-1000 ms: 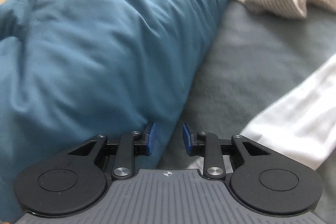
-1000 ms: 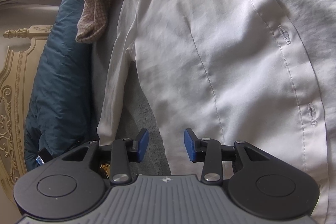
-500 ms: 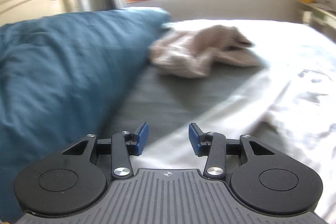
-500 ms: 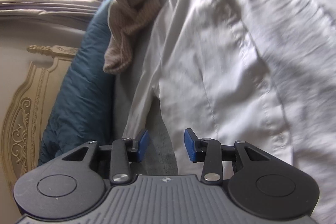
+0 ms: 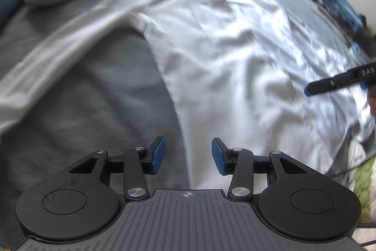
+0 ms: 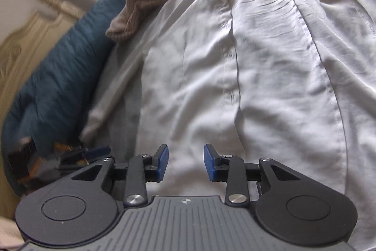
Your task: Fold clothes
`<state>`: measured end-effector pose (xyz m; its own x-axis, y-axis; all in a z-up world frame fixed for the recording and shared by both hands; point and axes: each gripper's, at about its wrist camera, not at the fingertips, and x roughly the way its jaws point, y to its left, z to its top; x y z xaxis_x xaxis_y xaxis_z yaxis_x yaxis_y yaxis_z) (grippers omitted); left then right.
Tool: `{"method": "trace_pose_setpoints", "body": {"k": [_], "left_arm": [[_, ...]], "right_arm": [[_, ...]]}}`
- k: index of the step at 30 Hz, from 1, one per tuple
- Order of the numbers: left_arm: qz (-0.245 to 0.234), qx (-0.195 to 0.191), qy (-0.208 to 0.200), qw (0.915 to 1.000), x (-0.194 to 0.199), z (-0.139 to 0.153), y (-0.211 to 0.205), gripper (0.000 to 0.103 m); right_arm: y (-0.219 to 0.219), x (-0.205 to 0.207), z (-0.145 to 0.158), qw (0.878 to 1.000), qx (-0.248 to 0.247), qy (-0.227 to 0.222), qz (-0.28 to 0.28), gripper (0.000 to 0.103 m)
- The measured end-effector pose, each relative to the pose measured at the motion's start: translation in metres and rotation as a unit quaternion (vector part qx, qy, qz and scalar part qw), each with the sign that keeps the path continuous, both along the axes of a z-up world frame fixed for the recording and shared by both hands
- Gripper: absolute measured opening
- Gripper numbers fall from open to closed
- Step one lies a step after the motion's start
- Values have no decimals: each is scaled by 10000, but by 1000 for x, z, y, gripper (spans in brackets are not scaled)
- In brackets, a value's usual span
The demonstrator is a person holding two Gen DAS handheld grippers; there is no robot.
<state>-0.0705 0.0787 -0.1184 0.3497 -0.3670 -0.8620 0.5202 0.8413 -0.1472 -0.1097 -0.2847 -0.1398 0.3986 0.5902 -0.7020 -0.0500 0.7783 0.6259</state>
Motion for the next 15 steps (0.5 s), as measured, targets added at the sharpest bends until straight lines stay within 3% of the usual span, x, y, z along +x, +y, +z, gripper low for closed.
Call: {"method": "trace_pose_setpoints", "body": {"k": [5,10,15], "left_arm": [[-237,224,195,9993,-23,-19,-14,43],[-399,479,244,9978,-32,-30,-20,43],[-471,621,-2,9970,-29,-11,-16,43]], "right_arm": [[13,-23,-8,9946,-716,-268,705,28],[25,-38,-24,9750,-1774,-350,1295,25],[6,-40,-6,9834,-1468,-527,931,26]]}}
